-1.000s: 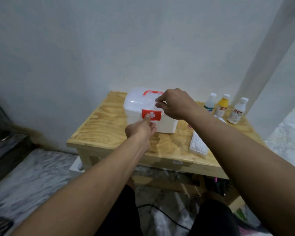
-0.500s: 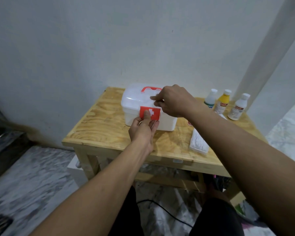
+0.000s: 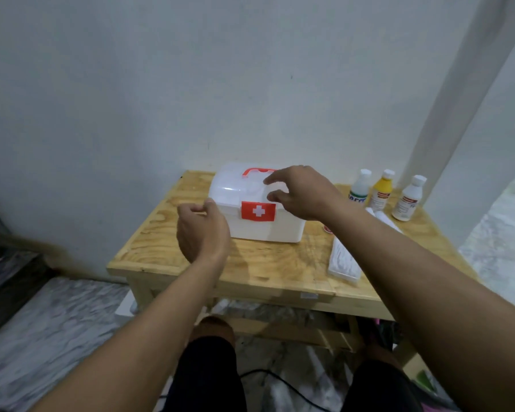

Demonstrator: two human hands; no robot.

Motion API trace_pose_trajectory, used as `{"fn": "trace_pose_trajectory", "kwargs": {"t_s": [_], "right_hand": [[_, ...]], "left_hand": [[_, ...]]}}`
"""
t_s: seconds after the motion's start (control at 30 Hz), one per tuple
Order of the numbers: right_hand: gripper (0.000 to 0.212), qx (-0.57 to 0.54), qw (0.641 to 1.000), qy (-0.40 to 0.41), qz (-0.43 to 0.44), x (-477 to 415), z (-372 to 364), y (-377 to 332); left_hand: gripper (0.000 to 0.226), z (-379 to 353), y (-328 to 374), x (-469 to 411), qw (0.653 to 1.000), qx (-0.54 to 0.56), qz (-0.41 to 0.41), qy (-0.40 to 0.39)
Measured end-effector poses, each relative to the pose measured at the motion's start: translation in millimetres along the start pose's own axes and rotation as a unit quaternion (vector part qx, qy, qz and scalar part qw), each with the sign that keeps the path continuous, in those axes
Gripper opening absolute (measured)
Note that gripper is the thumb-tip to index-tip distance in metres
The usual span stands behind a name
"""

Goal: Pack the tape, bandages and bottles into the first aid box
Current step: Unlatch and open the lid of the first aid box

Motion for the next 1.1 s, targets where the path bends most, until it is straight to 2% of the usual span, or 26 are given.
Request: {"fn": "trace_pose_trajectory", "kwargs": {"t_s": [0.07, 0.17, 0.23, 0.3, 0.43, 0.5, 0.57, 0.63, 0.77, 0.9, 1.1], "right_hand": [[0.056, -0.044, 0.999, 0.028, -0.016, 7.7, 0.7, 6.0], [0.082, -0.089, 0.991, 0.030, -0.094, 20.4, -7.6, 29.7], [0.090, -0.115, 0.982, -0.005, -0.148, 29.6, -19.8, 43.6], [0.089, -0.138, 0.978, -0.022, -0.153, 35.1, -27.4, 47.2], [0.088, -0.160, 0.976, -0.008, -0.148, 42.1, -22.2, 49.5], [0.085, -0.171, 0.974, 0.013, -0.148, 45.5, -17.3, 50.6], [0.072, -0.177, 0.974, 0.038, -0.139, 48.6, -14.2, 50.7], [0.064, -0.180, 0.973, 0.057, -0.133, 50.4, -13.8, 50.5], [0.067, -0.203, 0.967, 0.085, -0.127, 55.2, -18.6, 50.4], [0.077, -0.243, 0.960, 0.080, -0.111, 60.4, -26.2, 48.7], [0.069, -0.247, 0.958, 0.109, -0.100, 62.6, -13.9, 51.4]], "left_hand": [[0.037, -5.0, 18.6, -22.3, 0.999, -0.006, -0.044, -0.028], [0.060, -29.5, 34.1, -36.2, 0.984, -0.034, -0.082, -0.156], [0.052, -38.3, 42.8, -33.8, 0.966, -0.057, -0.118, -0.221], [0.036, -37.9, 49.5, -28.3, 0.955, -0.072, -0.154, -0.245], [0.022, -30.3, 55.1, -27.2, 0.947, -0.101, -0.178, -0.248], [0.039, -25.9, 56.8, -30.2, 0.947, -0.111, -0.181, -0.241], [0.056, -21.2, 58.2, -32.0, 0.949, -0.114, -0.184, -0.227], [0.059, -17.4, 60.6, -29.0, 0.948, -0.113, -0.202, -0.217], [0.051, -13.7, 64.9, -13.0, 0.933, -0.115, -0.264, -0.218], [0.047, -10.7, 66.0, -9.6, 0.928, -0.110, -0.290, -0.205], [0.037, -5.9, 70.2, -16.1, 0.931, -0.104, -0.307, -0.165]]}}
Point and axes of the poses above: each hand's wrist, its own x-axis away from the middle knuckle, its own z-axis out of the back of the hand, y = z × x, the point moved 10 cm from there along -x, towards the middle knuckle, and after that the axes turned 2 degrees about x, right-handed, at the moved point
